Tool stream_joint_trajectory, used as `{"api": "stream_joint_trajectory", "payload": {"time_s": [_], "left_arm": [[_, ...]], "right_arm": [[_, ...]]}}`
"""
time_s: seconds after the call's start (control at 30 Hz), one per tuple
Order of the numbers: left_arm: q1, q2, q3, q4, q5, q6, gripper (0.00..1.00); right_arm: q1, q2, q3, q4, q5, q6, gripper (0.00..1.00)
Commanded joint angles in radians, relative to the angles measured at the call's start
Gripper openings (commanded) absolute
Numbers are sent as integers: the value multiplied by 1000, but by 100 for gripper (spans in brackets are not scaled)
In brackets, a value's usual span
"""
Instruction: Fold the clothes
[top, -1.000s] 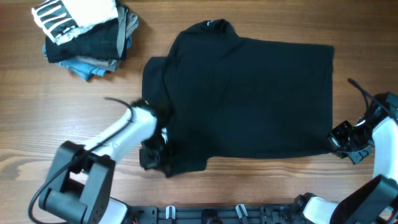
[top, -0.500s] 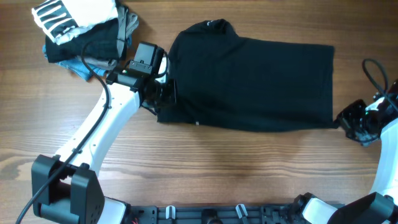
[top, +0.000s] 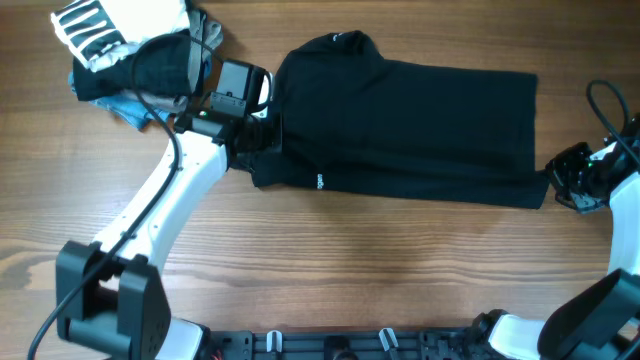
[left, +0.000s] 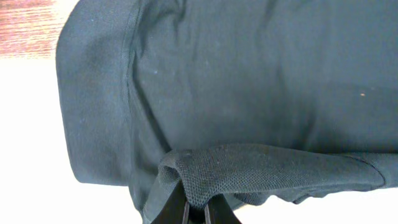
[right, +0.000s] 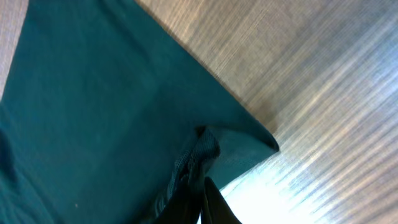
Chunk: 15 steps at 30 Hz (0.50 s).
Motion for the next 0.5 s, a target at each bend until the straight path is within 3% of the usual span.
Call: {"api": "stream_joint_trajectory", "payload": {"time_s": [0.0, 0.1, 0.13, 0.17, 0.2, 0.23, 0.3, 0.47], "left_arm": [[1, 63, 14, 37, -41, 27, 4], [1, 109, 14, 84, -48, 27, 8], [1, 123, 14, 96, -57, 24, 21], [2, 134, 14, 104, -69, 24, 41], [2, 146, 14, 112, -81, 23, 64], [3, 150, 14, 113, -85, 24, 73], [19, 142, 14, 101, -103, 24, 79], [69, 83, 22, -120, -89, 24, 84]], "right_arm": [[7, 64, 2, 48, -32, -17, 7], [17, 121, 2, 120, -58, -18, 12], [24, 139, 2, 157, -59, -41, 37], [28, 144, 2, 179, -66, -75, 71], [29, 146, 2, 199, -79, -113, 86], [29, 146, 3, 213, -88, -146, 89], [29, 142, 8, 206, -92, -176, 90], [29, 125, 7, -11, -104, -169, 89]]}}
